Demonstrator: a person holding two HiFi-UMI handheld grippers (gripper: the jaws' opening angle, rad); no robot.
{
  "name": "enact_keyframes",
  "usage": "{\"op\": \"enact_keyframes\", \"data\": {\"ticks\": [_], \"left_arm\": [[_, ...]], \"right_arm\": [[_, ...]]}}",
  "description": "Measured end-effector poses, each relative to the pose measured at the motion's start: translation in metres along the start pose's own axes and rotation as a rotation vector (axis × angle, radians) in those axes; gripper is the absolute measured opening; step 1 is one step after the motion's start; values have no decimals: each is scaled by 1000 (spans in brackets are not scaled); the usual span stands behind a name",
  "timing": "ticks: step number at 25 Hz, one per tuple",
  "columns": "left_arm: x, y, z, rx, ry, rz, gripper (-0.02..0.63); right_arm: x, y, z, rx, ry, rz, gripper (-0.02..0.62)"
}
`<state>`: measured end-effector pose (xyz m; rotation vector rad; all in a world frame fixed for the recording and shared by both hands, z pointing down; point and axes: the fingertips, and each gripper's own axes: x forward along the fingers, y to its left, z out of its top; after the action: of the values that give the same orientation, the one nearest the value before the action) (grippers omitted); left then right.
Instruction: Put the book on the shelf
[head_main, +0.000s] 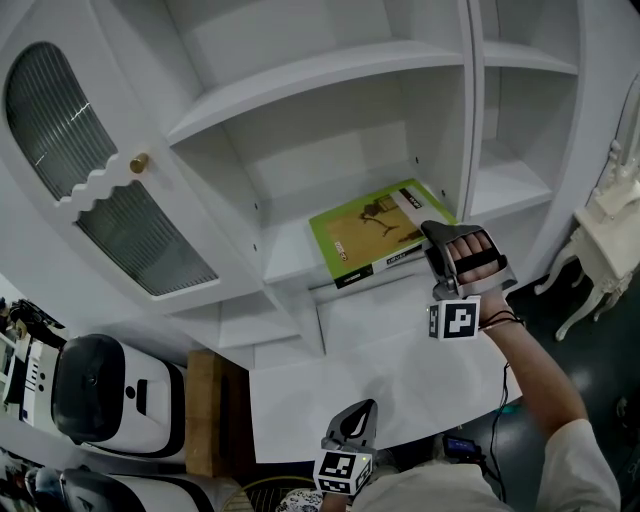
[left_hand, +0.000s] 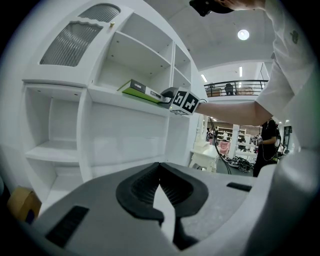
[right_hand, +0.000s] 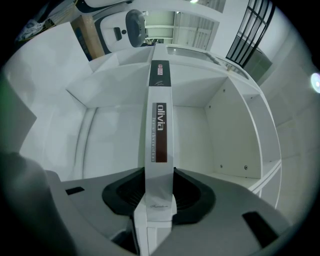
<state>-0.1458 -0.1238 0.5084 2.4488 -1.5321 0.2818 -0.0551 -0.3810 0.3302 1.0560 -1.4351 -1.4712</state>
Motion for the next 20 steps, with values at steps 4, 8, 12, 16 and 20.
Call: {"op": "enact_keyframes", "data": {"ticks": [4, 8, 12, 16, 20], "left_arm": [[1, 2, -1, -1, 3, -1, 3], [3, 1, -2, 0, 7, -10, 3], [5, 0, 0, 6, 5, -19, 3], [4, 2, 0, 7, 4, -15, 3], [3, 4, -1, 7, 6, -11, 3]], "right_arm": [[2, 1, 0, 1, 7, 3, 156], [2, 1, 0, 7, 7, 11, 156], [1, 1, 0, 24, 5, 26, 158], [2, 0, -1, 43, 10, 60, 158], [2, -4, -1, 58, 9, 81, 192]]}}
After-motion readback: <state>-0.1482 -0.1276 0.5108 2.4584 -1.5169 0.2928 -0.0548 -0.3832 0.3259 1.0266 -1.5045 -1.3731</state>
